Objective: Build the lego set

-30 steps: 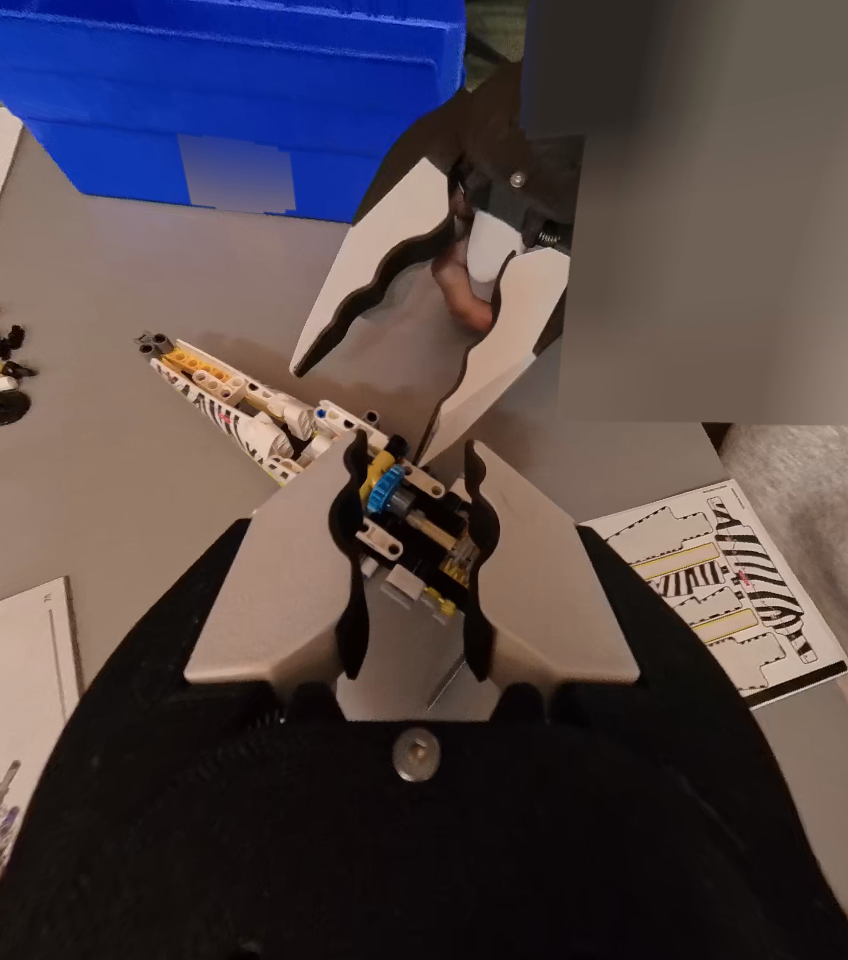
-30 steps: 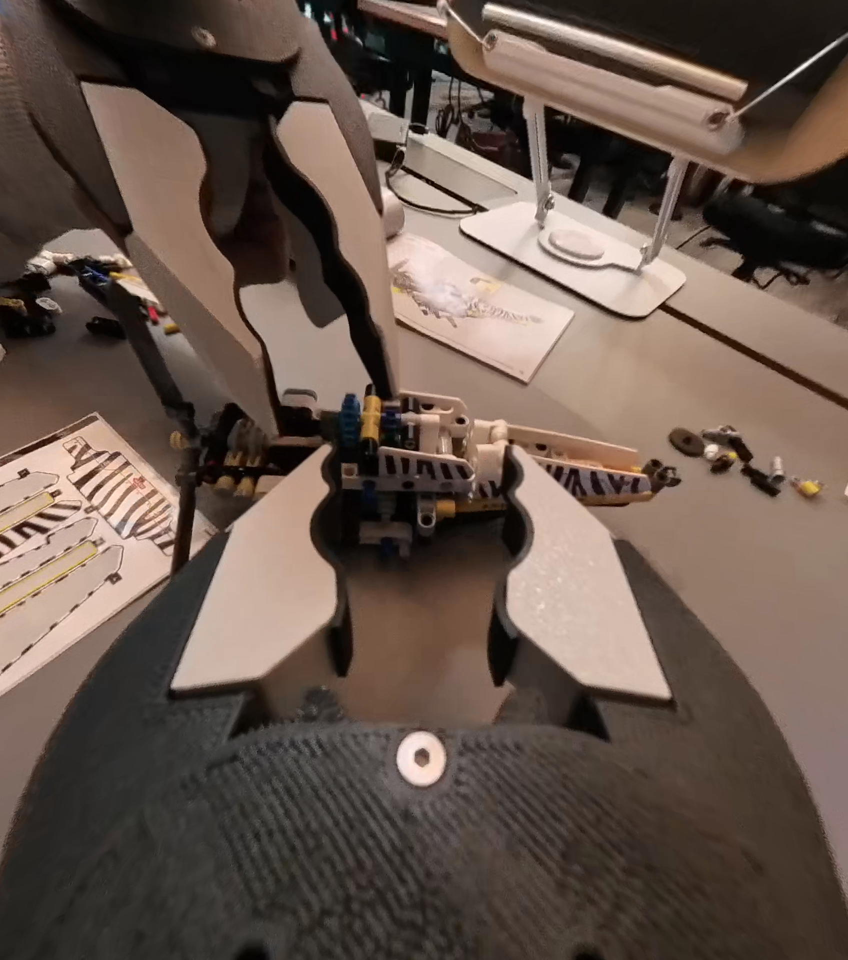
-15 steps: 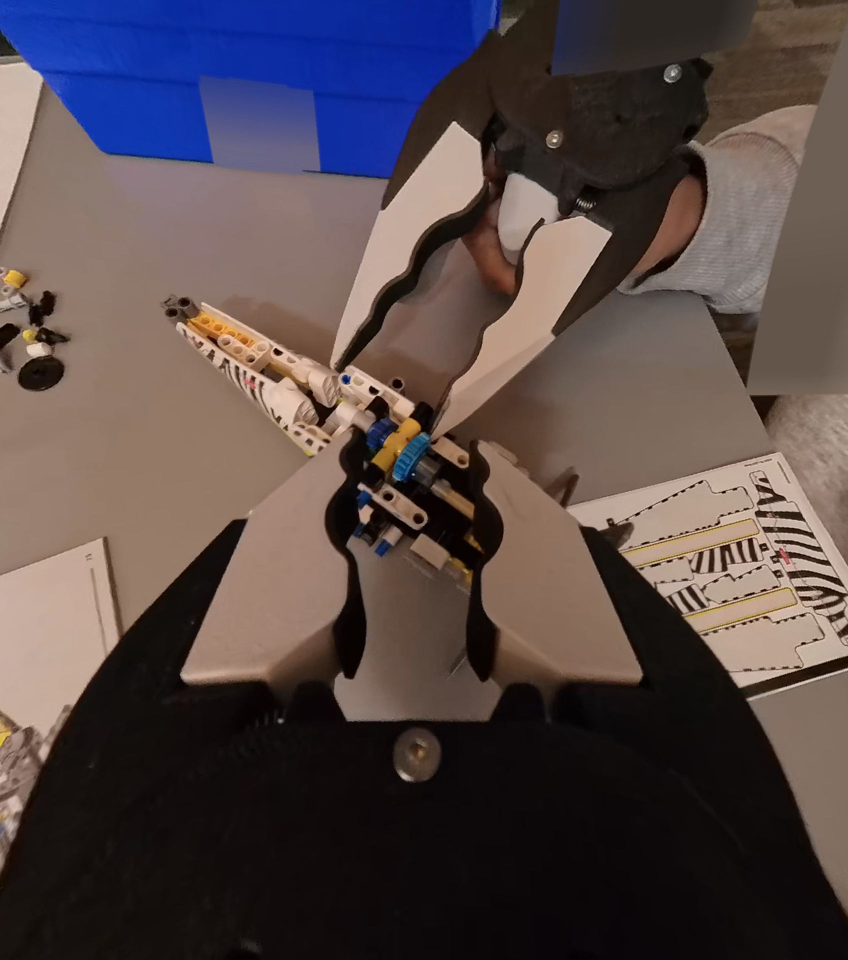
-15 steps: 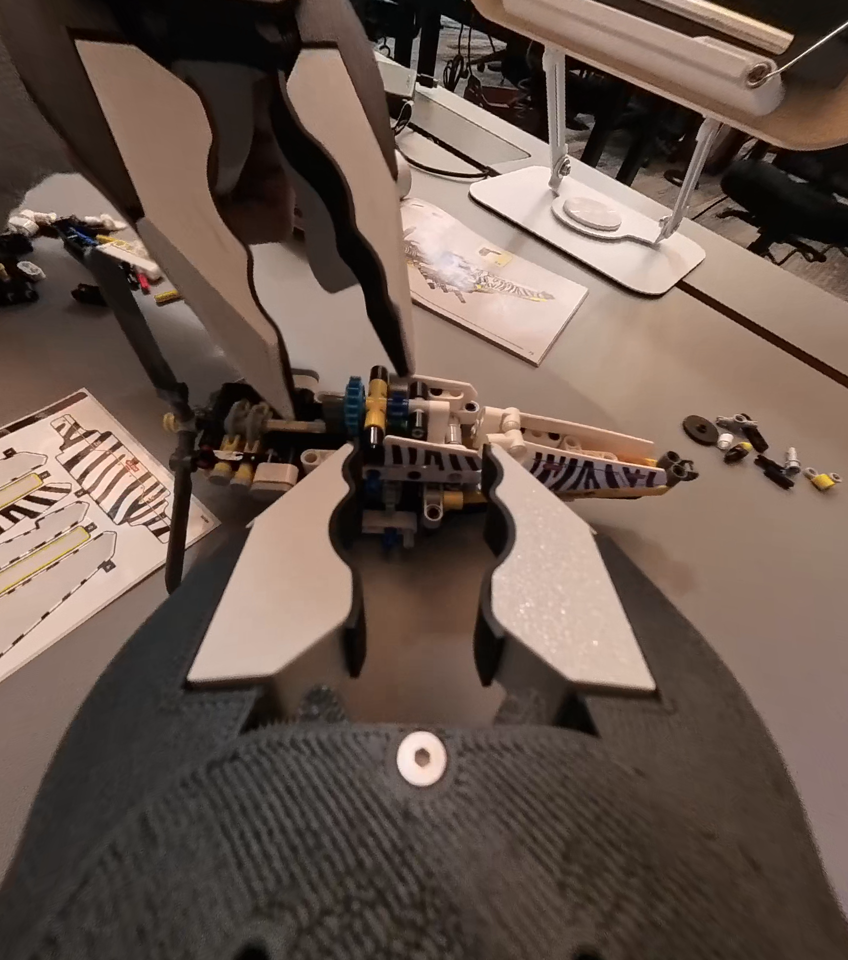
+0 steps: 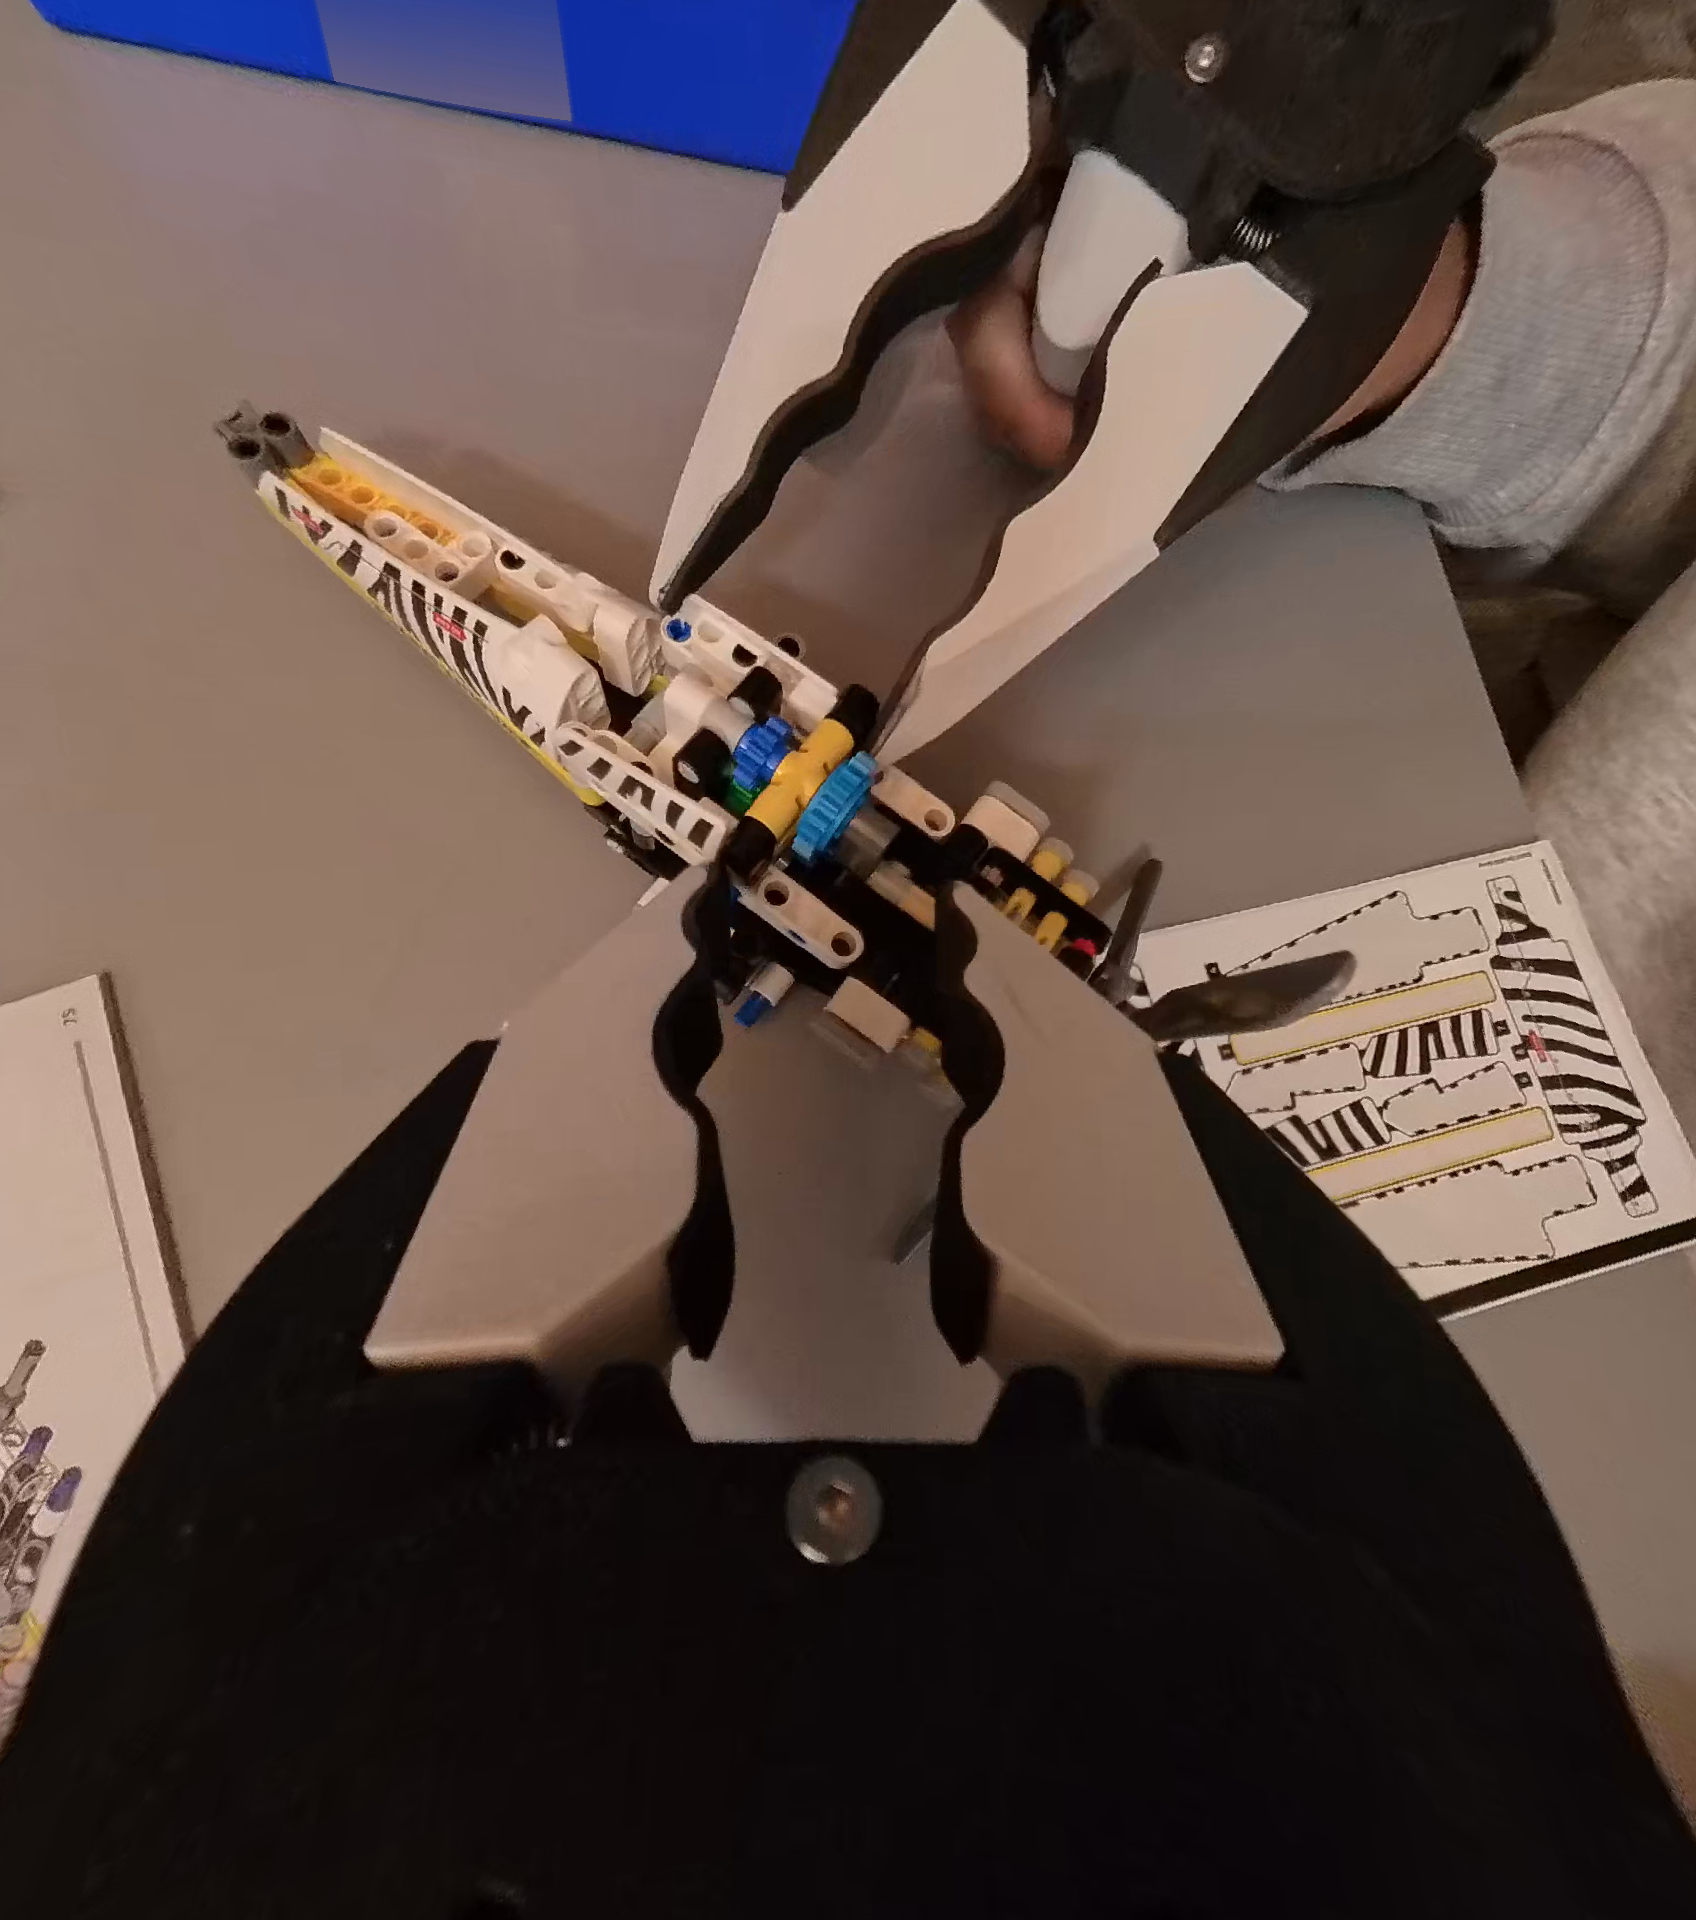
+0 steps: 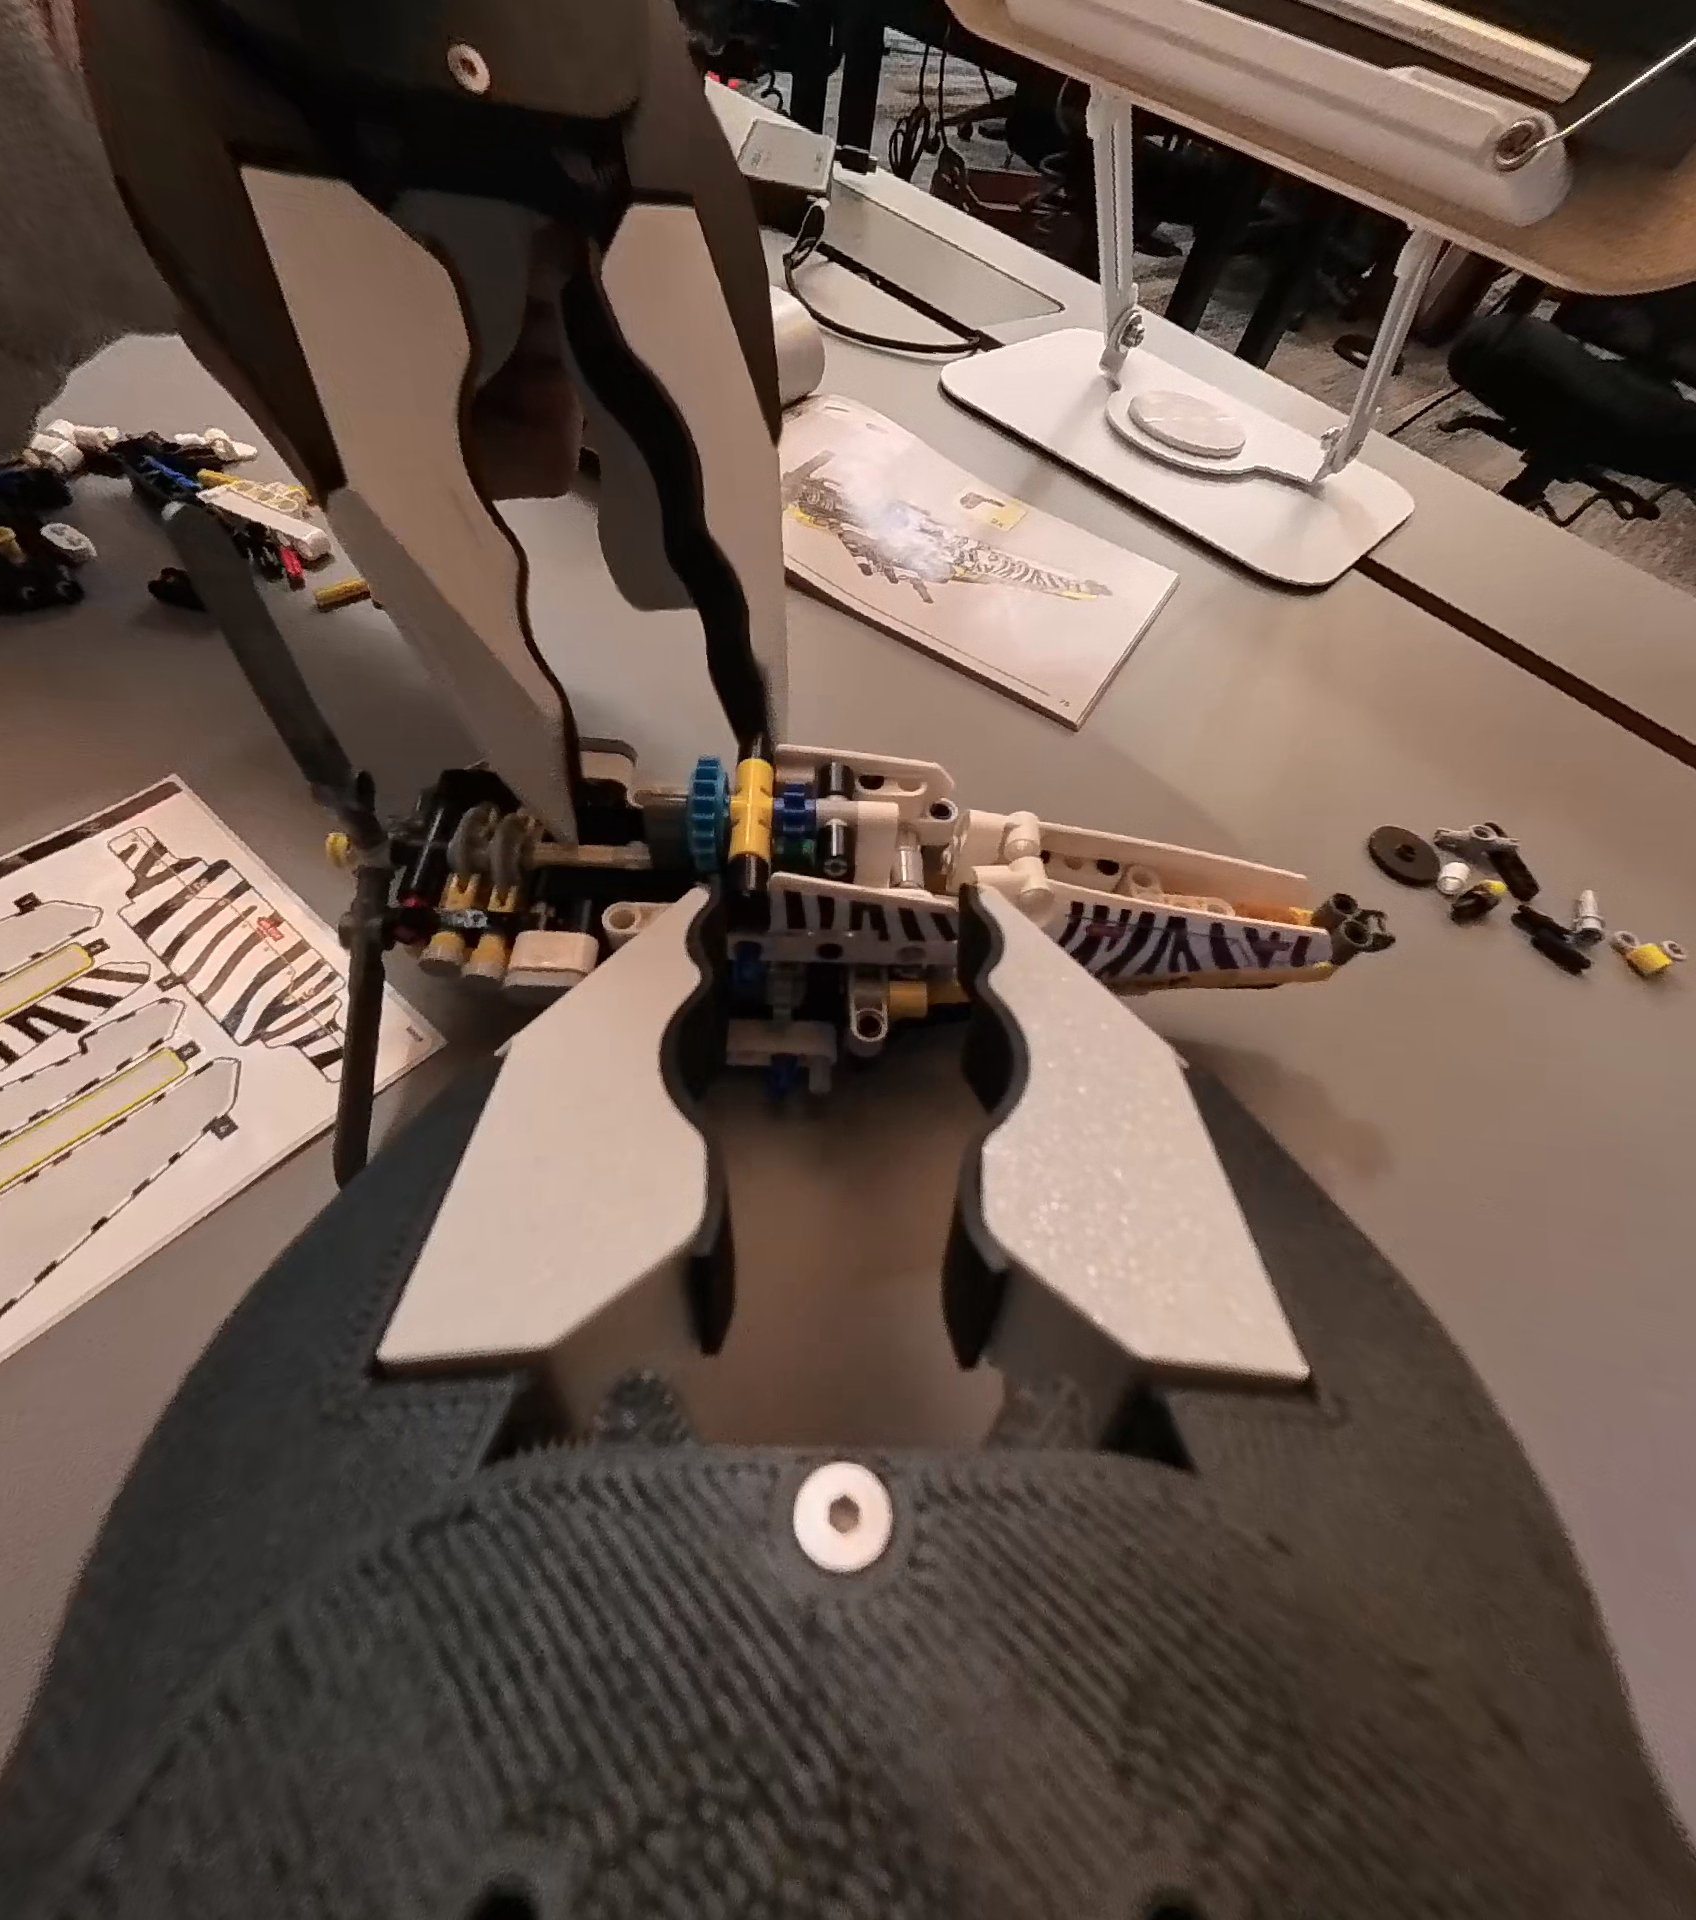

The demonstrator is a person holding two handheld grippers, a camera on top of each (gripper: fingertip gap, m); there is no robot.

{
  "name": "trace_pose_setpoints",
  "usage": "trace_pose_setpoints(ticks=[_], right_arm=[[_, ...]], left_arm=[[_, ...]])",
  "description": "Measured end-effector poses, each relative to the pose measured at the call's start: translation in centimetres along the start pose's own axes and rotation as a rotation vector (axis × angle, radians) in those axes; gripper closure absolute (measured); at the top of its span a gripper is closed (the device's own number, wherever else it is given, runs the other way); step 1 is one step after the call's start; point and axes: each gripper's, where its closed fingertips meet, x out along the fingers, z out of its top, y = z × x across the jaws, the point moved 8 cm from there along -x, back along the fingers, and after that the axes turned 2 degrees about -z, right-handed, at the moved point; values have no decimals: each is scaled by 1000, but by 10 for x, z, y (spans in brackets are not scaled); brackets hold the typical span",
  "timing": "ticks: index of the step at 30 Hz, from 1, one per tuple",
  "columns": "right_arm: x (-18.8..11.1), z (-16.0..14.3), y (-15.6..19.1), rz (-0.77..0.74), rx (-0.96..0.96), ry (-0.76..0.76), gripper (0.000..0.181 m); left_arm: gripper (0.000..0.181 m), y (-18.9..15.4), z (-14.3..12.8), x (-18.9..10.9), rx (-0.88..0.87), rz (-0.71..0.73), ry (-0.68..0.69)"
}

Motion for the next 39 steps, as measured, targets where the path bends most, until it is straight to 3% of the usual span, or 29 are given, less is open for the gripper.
trace_pose_setpoints(ticks=[17,20,22,27,39], right_arm=[[1,1,1,-42,-33,-2,138],[-2,1,3,-45,-56,-26,120],[-8,3,3,-50,-57,-79,117],[-22,6,-4,-55,11,-199,130],[-35,5,-19,-164,91,-274,134]], left_arm=[[142,1,0,2,-3,12,9],[141,1,-1,2,-4,11,12],[141,1,-1,1,-2,15,15],[141,2,-2,0,-3,19,19],[140,6,-1,-15,14,110,44]])
